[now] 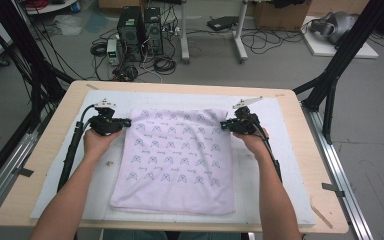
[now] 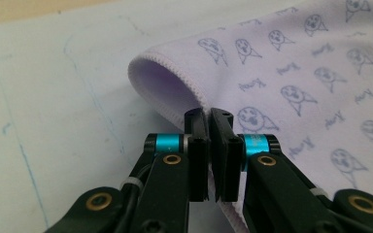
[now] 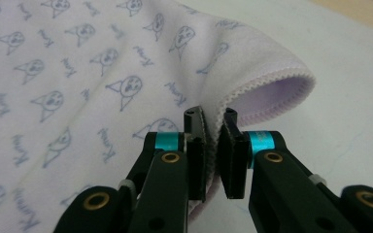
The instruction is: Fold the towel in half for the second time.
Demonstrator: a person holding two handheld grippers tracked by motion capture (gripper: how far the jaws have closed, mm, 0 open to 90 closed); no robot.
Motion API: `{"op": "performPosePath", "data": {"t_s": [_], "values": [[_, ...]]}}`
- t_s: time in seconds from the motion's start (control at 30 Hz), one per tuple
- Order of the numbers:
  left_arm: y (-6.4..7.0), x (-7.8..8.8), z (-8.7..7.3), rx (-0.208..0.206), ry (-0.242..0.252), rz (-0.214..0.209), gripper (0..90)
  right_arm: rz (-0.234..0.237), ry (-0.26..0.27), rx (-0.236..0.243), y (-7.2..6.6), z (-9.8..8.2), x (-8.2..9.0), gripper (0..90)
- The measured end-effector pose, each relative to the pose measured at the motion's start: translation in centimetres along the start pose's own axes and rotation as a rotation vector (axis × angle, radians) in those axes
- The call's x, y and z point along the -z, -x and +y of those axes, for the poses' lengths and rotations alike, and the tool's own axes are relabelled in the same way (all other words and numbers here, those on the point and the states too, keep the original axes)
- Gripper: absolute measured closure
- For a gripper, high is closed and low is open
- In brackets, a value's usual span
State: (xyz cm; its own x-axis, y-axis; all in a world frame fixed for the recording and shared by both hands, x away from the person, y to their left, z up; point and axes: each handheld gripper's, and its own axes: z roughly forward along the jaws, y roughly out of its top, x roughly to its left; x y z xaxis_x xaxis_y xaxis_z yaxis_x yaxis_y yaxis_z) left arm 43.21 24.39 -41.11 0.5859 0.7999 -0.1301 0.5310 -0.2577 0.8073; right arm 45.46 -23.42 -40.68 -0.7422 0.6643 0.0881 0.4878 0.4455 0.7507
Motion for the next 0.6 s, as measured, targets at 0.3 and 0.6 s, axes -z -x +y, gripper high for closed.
{"op": "performPosePath", "data": {"t_s": [0.3,0.6], "values": [[2.1,4.2,-1.3,-0.078,0.028,-0.056,85.6,0.089,0.030,0.013,-2.4,-0.9,3.5,83.5],[2.6,4.0,-6.4,-0.056,-0.072,-0.127,69.2,0.149,-0.062,-0.033,-3.5,-5.7,2.0,66.9]]}}
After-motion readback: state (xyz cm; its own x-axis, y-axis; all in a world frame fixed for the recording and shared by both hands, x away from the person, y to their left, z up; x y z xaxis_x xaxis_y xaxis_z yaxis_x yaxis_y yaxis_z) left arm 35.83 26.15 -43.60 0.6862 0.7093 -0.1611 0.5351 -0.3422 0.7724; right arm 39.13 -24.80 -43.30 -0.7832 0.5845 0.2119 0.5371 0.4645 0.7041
